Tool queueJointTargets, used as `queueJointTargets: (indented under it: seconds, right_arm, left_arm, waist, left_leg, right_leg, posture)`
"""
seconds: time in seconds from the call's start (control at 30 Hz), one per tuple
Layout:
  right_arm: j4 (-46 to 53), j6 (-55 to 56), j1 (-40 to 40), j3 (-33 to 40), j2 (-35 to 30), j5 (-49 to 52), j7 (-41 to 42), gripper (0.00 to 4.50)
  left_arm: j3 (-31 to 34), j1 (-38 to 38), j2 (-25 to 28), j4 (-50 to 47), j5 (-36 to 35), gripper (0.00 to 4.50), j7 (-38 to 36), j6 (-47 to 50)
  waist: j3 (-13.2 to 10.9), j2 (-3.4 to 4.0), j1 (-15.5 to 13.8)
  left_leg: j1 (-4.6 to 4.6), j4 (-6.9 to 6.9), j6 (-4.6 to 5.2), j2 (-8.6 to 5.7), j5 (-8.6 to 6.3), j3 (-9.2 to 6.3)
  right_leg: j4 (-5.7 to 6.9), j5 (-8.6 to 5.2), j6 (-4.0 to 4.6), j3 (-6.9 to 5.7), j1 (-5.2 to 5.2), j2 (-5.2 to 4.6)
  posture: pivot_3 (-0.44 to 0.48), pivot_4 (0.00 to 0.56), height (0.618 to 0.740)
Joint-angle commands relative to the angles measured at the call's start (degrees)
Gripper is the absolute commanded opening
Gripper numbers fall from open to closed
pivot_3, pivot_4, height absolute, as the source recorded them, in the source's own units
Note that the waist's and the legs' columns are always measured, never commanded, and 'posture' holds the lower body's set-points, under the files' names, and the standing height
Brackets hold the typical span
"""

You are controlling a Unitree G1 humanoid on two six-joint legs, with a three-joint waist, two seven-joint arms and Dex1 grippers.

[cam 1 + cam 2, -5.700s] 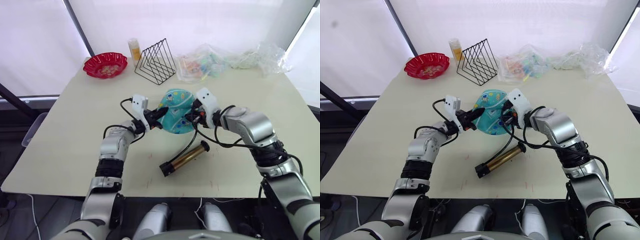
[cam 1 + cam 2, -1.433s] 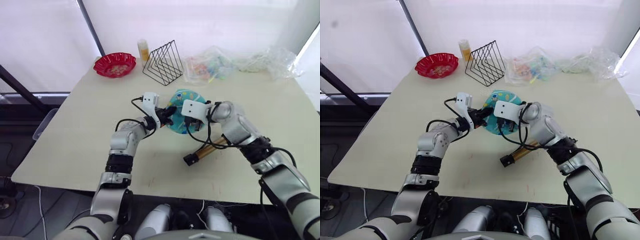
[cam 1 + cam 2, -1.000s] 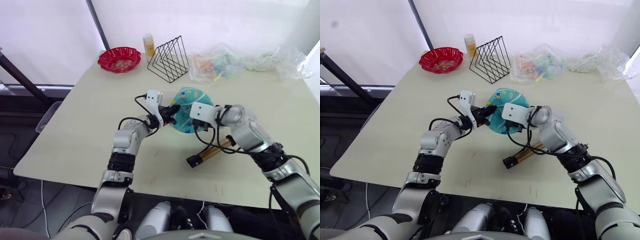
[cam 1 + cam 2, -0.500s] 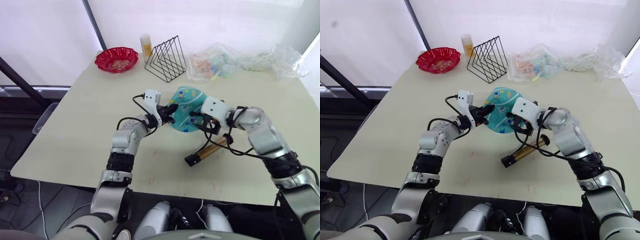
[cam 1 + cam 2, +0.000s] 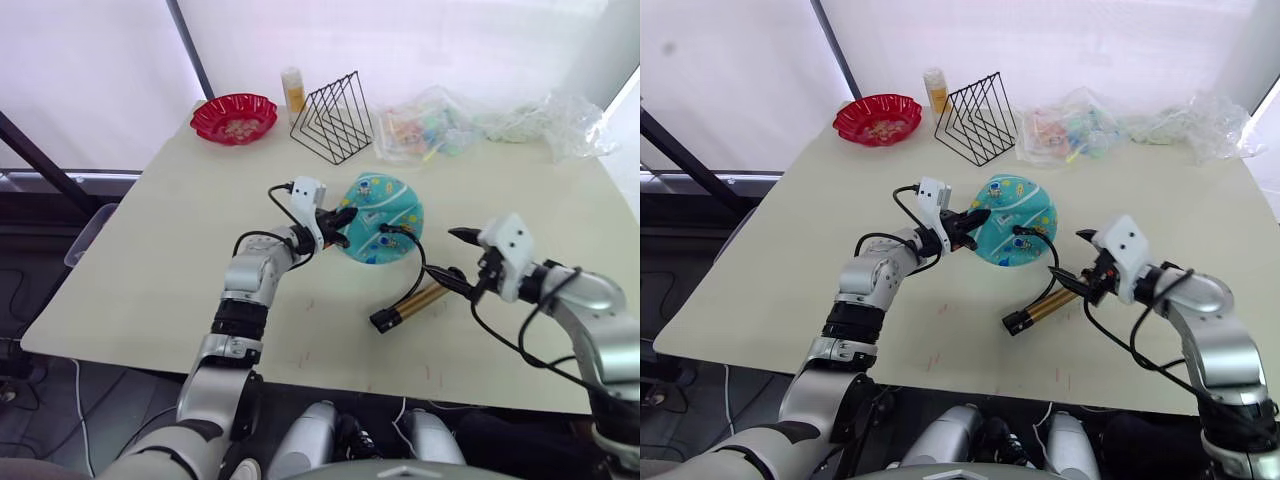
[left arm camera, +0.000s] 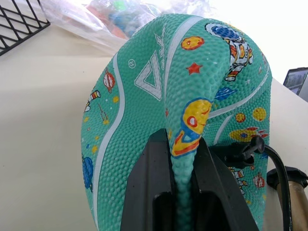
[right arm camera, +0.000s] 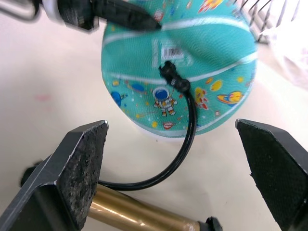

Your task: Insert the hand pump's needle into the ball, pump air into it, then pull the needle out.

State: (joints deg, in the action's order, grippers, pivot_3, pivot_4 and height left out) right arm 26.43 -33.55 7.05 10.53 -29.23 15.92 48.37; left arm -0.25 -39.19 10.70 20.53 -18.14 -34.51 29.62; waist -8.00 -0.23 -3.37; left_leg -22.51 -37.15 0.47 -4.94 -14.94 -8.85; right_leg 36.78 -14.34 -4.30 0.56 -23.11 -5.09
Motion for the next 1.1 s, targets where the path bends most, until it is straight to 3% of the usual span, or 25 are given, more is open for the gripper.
queueJointTargets:
  seconds: [0.03,0.2,0.4,0.6,0.7,0.73,0.97,1.1]
  right_arm:
    - [3.5,2.1,-4.7,5.0,-1.5,5.6,2.0,4.46]
    - [2.3,5.4,-13.3,14.3,-3.8,15.0,8.5,4.46]
    - [-0.1,13.8,-20.5,20.0,-5.0,16.3,13.3,4.46]
    - [-4.2,22.3,-22.4,20.2,-5.6,15.5,15.2,4.46]
    - [-5.6,24.3,-22.0,19.3,-5.8,15.3,15.4,4.50]
    - [-6.0,24.8,-21.9,19.0,-5.8,15.3,15.4,4.50]
    - [-8.9,28.4,-20.9,17.9,-6.1,15.5,15.6,4.50]
    - [-10.0,30.3,-19.8,17.3,-6.0,15.7,15.5,4.50]
  left_arm:
    - [-3.7,0.2,0.6,5.2,3.5,0.00,-1.7,-0.7]
    - [-4.7,-2.9,1.1,10.1,5.5,0.00,-4.0,-4.5]
    - [-4.1,-4.2,0.8,11.8,5.4,0.00,-5.6,-5.5]
    - [-3.7,-4.2,1.1,10.6,5.4,0.00,-6.5,-5.4]
    - [-2.6,-4.8,1.3,8.4,4.5,1.11,-6.0,-4.7]
    - [-2.3,-5.0,1.4,7.7,4.3,1.20,-5.9,-4.5]
    - [-1.2,-5.5,2.1,1.1,2.6,4.48,-6.5,-2.7]
    - [-0.9,-5.4,2.9,-2.0,1.8,4.48,-7.1,-1.9]
  waist:
    - [0.0,0.01,0.0]
    - [-0.2,-0.02,0.7]
    - [-0.2,-0.03,1.0]
    - [-0.4,-0.15,1.6]
    - [-0.6,-0.32,1.6]
    - [-0.6,-0.36,1.7]
    - [-1.5,-0.39,2.5]
    - [-1.7,-0.42,2.7]
  left_leg:
    - [-0.03,-0.03,0.02,0.16,0.01,0.30]
    - [-0.06,-0.14,0.13,0.98,0.06,1.38]
    - [-0.07,-0.15,0.43,1.99,0.18,2.80]
    - [-0.12,-0.15,0.61,2.27,0.25,3.92]
    - [-0.14,-0.16,0.68,2.42,0.30,4.10]
    - [-0.15,-0.16,0.68,2.48,0.30,4.16]
    - [-0.31,-0.15,0.54,2.63,0.39,4.29]
    - [-0.33,-0.13,0.42,2.63,0.45,4.33]
  right_leg:
    - [0.01,-0.01,-0.01,-0.06,0.04,-0.01]
    - [-0.12,-0.09,-0.11,-0.62,0.57,-0.14]
    - [-0.10,-0.28,-0.41,-1.20,1.05,-0.35]
    - [-0.17,-0.41,-0.54,-1.35,1.33,-0.86]
    - [-0.16,-0.48,-0.68,-1.50,1.40,-0.92]
    - [-0.16,-0.48,-0.68,-1.52,1.40,-0.92]
    - [-0.19,-0.37,-0.46,-1.57,1.34,-0.90]
    - [-0.20,-0.37,-0.46,-1.51,1.28,-0.89]
  posture:
    - [0.000,0.150,0.740]
    - [0.000,0.150,0.740]
    - [0.000,0.150,0.740]
    - [0.000,0.150,0.740]
    - [0.000,0.150,0.740]
    - [0.000,0.150,0.740]
    - [0.000,0.150,0.740]
    - [0.000,0.150,0.740]
